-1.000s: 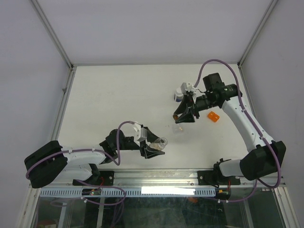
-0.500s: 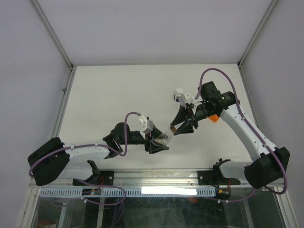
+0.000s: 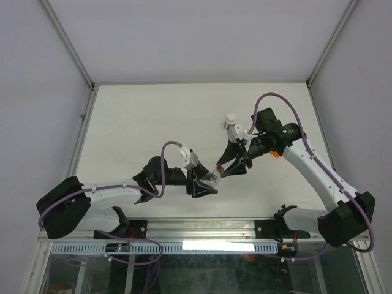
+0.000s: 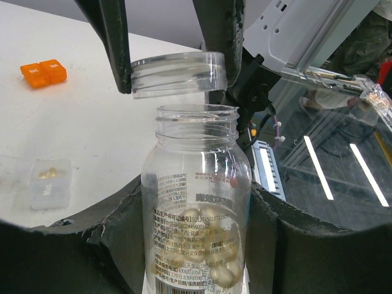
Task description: Sort the pills into containers
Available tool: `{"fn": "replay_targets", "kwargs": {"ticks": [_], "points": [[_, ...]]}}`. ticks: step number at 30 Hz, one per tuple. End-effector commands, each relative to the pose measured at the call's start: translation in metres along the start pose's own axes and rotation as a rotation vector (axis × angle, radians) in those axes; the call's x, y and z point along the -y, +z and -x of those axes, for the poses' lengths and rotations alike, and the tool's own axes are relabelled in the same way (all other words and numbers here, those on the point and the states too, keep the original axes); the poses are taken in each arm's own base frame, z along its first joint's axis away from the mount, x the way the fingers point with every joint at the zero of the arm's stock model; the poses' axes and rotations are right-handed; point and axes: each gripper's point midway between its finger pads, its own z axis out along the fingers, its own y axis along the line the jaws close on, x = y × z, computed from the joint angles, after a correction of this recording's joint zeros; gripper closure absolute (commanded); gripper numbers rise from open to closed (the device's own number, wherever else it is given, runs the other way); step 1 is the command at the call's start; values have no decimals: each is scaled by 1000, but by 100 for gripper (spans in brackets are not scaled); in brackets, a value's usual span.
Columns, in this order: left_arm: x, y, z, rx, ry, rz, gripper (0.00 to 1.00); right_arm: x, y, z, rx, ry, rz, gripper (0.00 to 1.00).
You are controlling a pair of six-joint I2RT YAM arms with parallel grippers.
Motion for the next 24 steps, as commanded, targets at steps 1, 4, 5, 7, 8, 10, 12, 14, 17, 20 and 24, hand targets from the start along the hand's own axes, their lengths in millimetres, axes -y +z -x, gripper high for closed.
{"fn": "replay_targets", "kwargs": {"ticks": [1, 4, 5, 7, 8, 10, 12, 14, 17, 20, 24], "points": [[8, 6, 26, 70, 31, -54, 100, 1, 2, 6, 6, -40, -8, 92], [9, 6, 27, 74, 29, -57, 100, 2, 5, 3, 1, -35, -5, 92], [8, 6, 27, 73, 27, -58, 100, 1, 6, 3, 1, -34, 0, 91], [8, 7, 27, 74, 28, -59, 100, -1, 7, 3, 0, -33, 8, 91], [8, 7, 28, 76, 28, -60, 100, -1, 8, 3, -1, -35, 11, 91], [8, 7, 27, 77, 24, -60, 100, -4, 9, 2, -2, -34, 20, 91], [8, 7, 27, 79, 23, -61, 100, -6, 10, 3, 2, -38, 27, 91], [8, 7, 27, 81, 21, -62, 100, -7, 11, 3, 2, -45, 32, 91], [10, 7, 30, 95, 20, -67, 100, -7, 12, -1, -8, -47, 29, 91], [11, 6, 34, 113, 21, -66, 100, -7, 12, -3, -15, -50, 26, 91], [11, 3, 40, 145, 21, -55, 100, -7, 12, -3, -23, -61, 18, 91]]}}
